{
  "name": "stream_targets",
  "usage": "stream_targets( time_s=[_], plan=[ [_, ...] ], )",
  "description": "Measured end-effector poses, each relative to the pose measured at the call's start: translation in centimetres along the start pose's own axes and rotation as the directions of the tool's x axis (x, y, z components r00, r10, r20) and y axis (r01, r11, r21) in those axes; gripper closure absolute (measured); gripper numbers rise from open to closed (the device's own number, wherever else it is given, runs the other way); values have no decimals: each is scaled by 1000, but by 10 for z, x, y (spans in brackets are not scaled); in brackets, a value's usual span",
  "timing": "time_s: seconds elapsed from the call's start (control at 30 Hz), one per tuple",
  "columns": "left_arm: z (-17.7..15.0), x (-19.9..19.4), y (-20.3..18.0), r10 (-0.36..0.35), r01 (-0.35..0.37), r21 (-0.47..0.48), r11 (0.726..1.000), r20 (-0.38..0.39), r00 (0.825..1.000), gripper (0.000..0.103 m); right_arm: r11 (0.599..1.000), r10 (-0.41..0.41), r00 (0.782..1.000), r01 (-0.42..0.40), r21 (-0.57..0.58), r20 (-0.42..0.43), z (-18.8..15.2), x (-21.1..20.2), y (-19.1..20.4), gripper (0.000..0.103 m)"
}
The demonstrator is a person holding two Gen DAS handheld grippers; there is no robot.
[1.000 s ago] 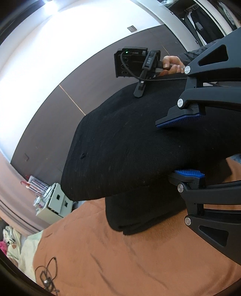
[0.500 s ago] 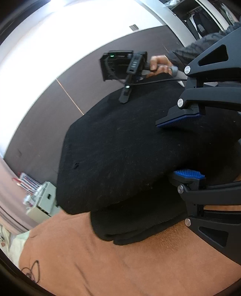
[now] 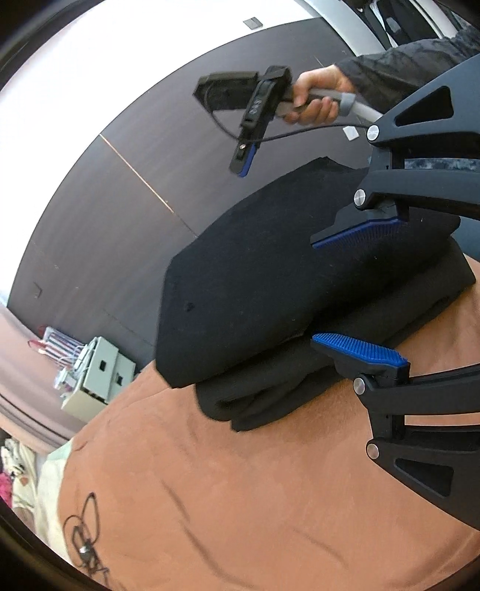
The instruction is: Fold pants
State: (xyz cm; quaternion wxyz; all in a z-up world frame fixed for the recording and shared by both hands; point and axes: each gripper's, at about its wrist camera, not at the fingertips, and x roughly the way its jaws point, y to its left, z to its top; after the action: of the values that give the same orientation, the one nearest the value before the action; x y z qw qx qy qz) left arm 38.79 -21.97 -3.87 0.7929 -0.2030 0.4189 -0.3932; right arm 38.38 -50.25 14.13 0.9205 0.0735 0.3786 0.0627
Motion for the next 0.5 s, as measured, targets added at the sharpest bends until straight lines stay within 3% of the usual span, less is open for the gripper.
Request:
stream_targets(
  time_s=[0.23, 0.3, 0.37, 0.5],
  plan=[
    [-8, -20, -25, 6, -7, 45, 999, 10, 1000, 46, 993, -75, 997, 77, -91, 32, -32, -30, 48, 49],
    [-11, -19, -29, 10, -10, 53, 999, 2, 1000, 46, 991, -81, 996, 84, -105, 38, -49, -25, 56, 50],
    [-9, -13, -30, 20, -20, 48, 999, -7, 1000, 45, 990, -90, 995, 95, -107, 47, -64, -20, 63, 61],
    [-17, 5, -27, 28, -27, 23, 999, -48, 998, 44, 981, -143, 989, 147, -123, 40, -74, 12, 61, 61]
  ],
)
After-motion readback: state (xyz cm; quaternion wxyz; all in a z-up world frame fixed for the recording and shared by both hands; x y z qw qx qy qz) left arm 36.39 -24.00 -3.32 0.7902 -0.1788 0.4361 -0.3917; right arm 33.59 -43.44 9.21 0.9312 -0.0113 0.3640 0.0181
